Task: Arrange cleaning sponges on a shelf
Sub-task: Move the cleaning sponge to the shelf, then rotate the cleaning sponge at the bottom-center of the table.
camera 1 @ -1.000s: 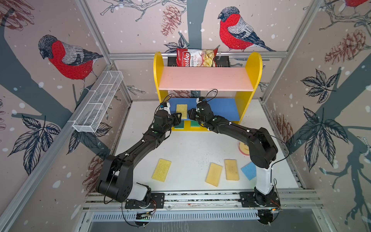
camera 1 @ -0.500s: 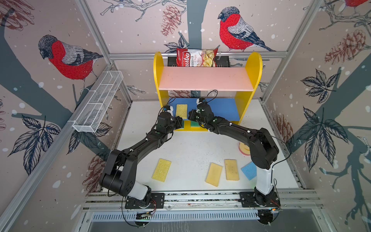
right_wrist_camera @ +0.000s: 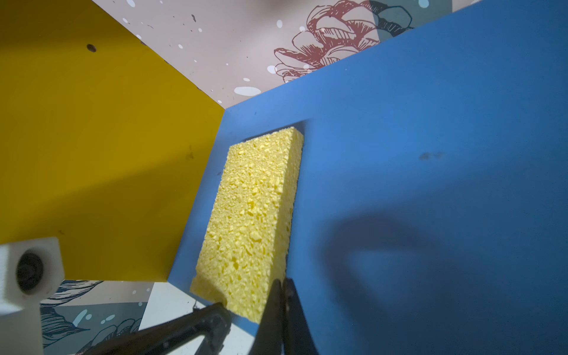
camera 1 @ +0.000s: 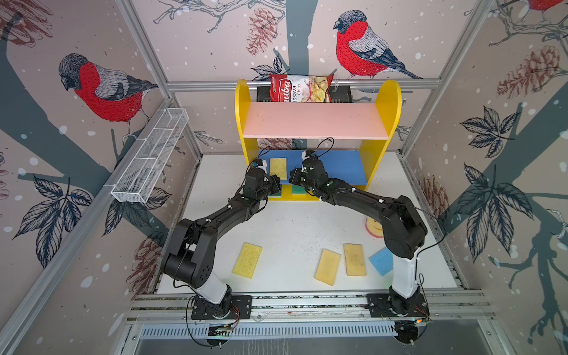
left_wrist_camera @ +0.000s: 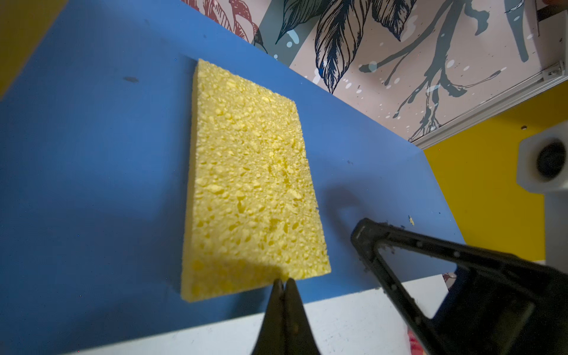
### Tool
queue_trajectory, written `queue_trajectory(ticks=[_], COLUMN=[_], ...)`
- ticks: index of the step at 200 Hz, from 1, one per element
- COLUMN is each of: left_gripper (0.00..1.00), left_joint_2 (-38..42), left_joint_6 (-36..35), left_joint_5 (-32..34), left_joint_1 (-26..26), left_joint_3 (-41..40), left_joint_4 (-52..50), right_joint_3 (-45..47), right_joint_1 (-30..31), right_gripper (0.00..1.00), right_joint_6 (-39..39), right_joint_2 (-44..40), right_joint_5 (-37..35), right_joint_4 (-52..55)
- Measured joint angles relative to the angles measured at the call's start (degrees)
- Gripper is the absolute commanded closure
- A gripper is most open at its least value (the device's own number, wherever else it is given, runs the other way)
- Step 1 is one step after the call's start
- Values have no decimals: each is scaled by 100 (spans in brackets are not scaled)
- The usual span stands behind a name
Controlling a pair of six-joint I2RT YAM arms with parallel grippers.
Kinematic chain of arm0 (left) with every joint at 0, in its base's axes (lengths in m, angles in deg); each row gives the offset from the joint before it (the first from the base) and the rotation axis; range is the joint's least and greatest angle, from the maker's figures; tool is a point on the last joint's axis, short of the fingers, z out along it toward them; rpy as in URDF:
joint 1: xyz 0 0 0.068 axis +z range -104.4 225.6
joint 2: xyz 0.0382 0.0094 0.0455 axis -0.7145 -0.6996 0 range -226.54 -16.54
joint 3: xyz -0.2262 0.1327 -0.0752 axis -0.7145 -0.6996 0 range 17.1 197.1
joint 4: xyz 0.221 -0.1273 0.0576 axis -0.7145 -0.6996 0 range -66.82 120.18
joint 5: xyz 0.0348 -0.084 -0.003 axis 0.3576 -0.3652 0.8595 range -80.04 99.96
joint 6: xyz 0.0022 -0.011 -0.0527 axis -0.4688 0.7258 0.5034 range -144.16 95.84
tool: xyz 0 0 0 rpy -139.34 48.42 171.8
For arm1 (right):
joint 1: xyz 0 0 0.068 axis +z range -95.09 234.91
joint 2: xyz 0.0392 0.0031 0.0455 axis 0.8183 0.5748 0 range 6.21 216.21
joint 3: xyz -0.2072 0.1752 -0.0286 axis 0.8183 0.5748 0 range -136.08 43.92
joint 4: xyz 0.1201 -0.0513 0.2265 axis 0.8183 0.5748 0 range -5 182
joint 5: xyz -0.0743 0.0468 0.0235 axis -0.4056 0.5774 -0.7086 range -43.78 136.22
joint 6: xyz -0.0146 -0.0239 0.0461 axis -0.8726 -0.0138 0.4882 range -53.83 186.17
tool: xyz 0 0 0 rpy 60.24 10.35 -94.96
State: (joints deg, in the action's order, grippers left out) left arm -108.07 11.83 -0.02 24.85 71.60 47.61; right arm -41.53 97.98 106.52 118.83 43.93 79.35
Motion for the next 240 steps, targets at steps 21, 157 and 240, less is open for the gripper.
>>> queue_trajectory(ticks=[21,157,240], left_gripper=[96,54,27], left_joint_2=[-15,3147,6365], left_joint_6=[-2,-155,704], left_joint_5=[22,302,927], left_joint_1=[0,-15,-380], left_joint_3=[26,-1652,-3407], left_joint_4=[7,-1038,-3628], right_joint_3=[9,1440,2413], right_joint_1=[0,667,817], right_gripper=[95,84,64], right_joint_6=[0,-413,-387], right_joint_2=[0,-1419,-2179], right_joint_5=[0,-667,-1095], right_joint_4=[-22,20,153])
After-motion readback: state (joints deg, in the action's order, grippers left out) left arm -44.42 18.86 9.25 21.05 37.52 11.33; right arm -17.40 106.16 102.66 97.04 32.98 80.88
